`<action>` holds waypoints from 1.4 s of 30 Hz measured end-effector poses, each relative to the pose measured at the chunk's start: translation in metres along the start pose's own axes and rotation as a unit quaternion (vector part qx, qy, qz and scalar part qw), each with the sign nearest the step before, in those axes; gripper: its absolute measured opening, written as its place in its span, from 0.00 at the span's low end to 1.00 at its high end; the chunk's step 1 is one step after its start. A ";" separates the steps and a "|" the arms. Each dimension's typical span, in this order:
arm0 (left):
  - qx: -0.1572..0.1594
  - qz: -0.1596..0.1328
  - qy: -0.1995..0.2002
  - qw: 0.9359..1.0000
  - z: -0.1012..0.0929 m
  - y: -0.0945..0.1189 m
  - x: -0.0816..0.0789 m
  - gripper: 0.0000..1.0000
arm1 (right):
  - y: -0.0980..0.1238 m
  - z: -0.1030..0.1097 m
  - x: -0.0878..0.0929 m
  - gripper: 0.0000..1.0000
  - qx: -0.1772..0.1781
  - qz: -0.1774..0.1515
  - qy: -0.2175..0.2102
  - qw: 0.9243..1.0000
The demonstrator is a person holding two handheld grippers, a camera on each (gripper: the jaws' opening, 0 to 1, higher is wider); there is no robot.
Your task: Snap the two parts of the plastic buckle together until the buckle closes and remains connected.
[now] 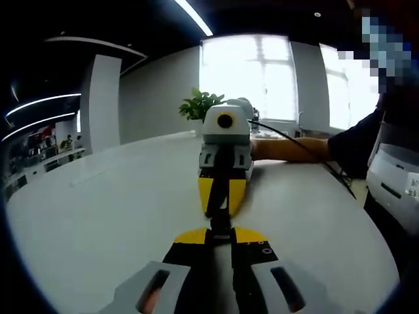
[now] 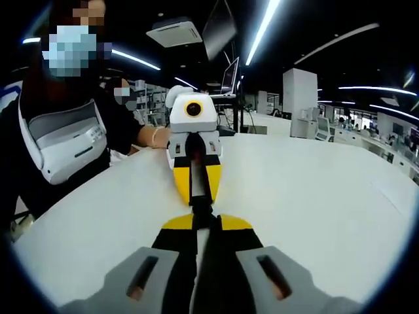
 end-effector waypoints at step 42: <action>-0.030 0.005 0.003 1.000 -0.002 0.000 0.000 0.10 | -0.006 0.003 -0.002 0.11 0.016 -0.004 0.000 1.000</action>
Point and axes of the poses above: the point that each gripper's makers call its tool centre point, and the gripper's own axes: y roughly backward along the fingers, z roughly to its left, x roughly out of its underside, the point moved 3 cm from there along y, roughly backward along the fingers, and after that the axes turned 14 degrees about -y, right-handed, at the moved point
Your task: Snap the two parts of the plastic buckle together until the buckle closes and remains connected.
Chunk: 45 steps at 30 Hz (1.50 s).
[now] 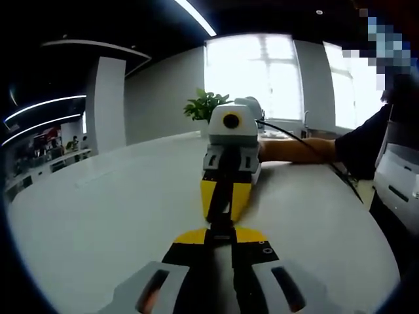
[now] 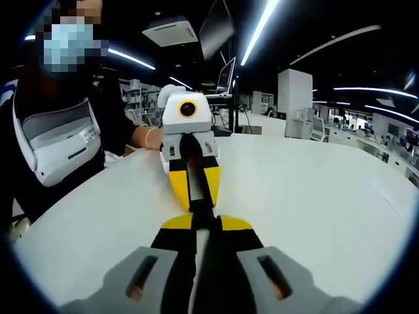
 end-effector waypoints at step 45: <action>-0.019 -0.010 0.013 1.000 0.009 0.005 -0.005 0.12 | 0.001 -0.004 -0.006 0.11 0.017 -0.018 -0.020 0.999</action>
Point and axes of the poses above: the point that each gripper's makers call its tool centre point, and the gripper's own axes: y roughly backward along the fingers, z roughly to its left, x roughly out of its underside, the point moved 3 cm from there along y, roughly backward along the fingers, and after that the axes turned 14 degrees about -y, right-handed, at the moved point
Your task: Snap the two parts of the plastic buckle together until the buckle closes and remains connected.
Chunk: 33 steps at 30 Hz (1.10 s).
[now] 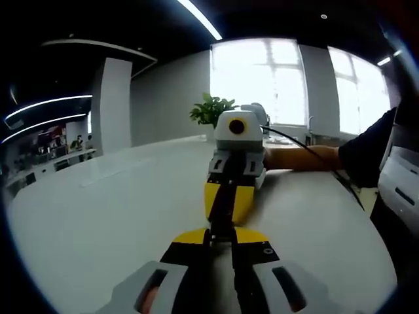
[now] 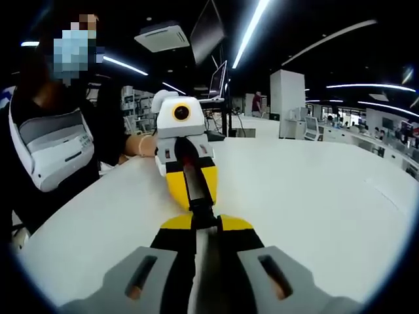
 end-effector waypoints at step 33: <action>-0.020 -0.002 0.003 1.000 0.009 0.002 -0.001 0.12 | -0.003 -0.004 -0.005 0.11 0.027 -0.013 -0.001 1.000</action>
Point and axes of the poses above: the point that each gripper's makers call its tool centre point, and the gripper's own axes: y roughly backward along the fingers, z roughly to its left, x roughly out of its underside, the point moved 3 cm from there along y, roughly backward along the fingers, and after that the axes turned 14 degrees about -y, right-handed, at the moved point
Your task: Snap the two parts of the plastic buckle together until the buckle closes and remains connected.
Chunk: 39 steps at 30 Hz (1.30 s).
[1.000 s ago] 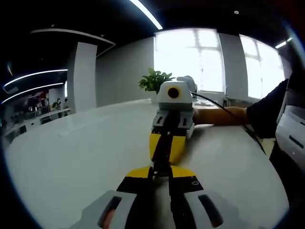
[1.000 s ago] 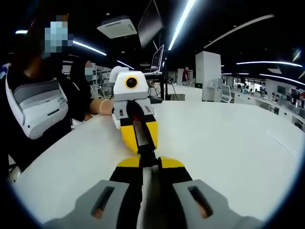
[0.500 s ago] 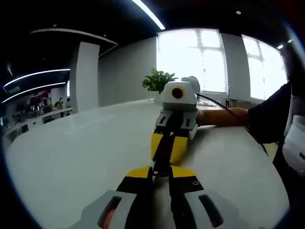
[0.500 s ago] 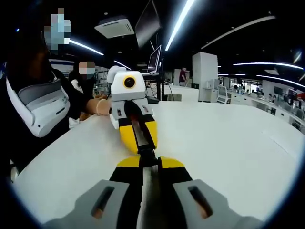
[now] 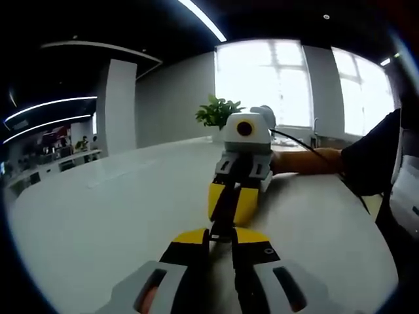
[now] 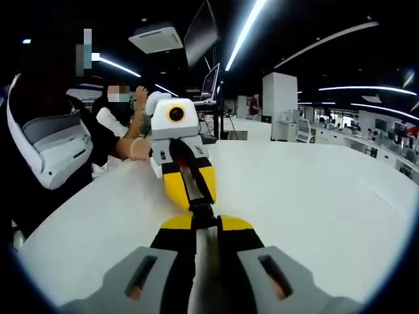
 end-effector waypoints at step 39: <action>-0.100 0.012 -0.001 0.995 0.042 0.025 0.000 0.13 | 0.033 -0.039 -0.021 0.11 0.097 -0.027 0.005 0.995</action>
Point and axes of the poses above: the point that each gripper's makers call its tool centre point, and the gripper's own axes: y roughly backward along the fingers, z roughly to its left, x roughly out of its underside, the point moved 3 cm from there along y, roughly backward along the fingers, and after that the axes turned 14 degrees about -y, right-handed, at the moved point
